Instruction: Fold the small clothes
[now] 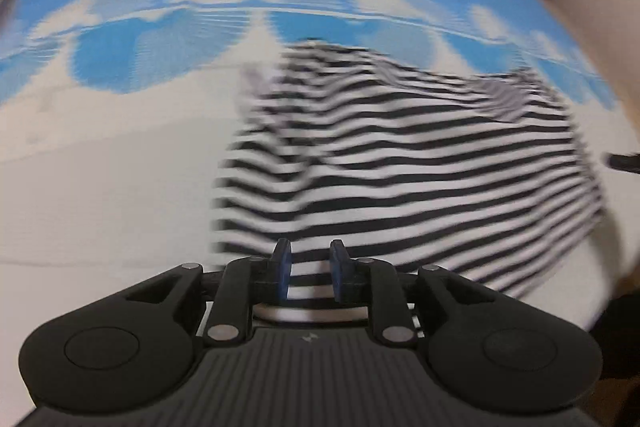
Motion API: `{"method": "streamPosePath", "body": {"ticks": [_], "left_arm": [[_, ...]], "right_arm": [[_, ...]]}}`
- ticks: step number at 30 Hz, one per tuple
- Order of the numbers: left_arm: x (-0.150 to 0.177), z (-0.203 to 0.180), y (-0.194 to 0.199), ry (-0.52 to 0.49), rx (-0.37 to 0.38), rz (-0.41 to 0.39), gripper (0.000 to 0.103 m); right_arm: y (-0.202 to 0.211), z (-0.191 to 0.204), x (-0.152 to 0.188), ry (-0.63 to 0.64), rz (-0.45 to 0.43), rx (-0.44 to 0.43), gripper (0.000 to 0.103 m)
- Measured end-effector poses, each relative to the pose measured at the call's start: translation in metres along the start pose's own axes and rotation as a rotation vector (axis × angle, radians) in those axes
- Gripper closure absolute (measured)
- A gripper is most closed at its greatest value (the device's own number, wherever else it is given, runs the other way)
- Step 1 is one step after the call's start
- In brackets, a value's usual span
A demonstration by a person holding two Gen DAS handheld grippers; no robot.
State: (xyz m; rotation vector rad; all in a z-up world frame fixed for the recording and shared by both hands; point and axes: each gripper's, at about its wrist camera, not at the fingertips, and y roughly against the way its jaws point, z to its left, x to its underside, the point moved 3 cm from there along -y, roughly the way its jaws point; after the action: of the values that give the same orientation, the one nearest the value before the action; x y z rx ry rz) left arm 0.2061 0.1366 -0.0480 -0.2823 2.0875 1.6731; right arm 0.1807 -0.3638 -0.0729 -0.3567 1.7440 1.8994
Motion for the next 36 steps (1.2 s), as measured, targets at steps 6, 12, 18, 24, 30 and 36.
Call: {"method": "streamPosePath", "body": {"ticks": [6, 12, 18, 24, 30, 36], "left_arm": [[0.010, -0.030, -0.045, -0.075, -0.039, 0.190, 0.059], [-0.010, -0.035, -0.033, -0.046, -0.126, 0.078, 0.058], [-0.028, -0.048, -0.016, 0.010, -0.104, -0.023, 0.058], [-0.029, -0.045, -0.010, 0.028, -0.107, -0.037, 0.058], [-0.028, -0.032, -0.011, 0.011, -0.118, -0.028, 0.058], [-0.042, -0.023, 0.002, 0.118, -0.120, -0.098, 0.058]], "right_arm": [[-0.021, 0.036, 0.015, 0.138, 0.137, -0.144, 0.070], [-0.037, 0.053, 0.006, 0.209, 0.108, 0.014, 0.070], [-0.023, 0.114, -0.014, 0.254, -0.070, -0.244, 0.070], [-0.074, 0.167, -0.005, 0.401, 0.039, -0.185, 0.070], [-0.110, 0.157, -0.017, 0.331, 0.073, -0.135, 0.069], [-0.073, 0.165, -0.022, 0.350, -0.048, -0.224, 0.069]]}}
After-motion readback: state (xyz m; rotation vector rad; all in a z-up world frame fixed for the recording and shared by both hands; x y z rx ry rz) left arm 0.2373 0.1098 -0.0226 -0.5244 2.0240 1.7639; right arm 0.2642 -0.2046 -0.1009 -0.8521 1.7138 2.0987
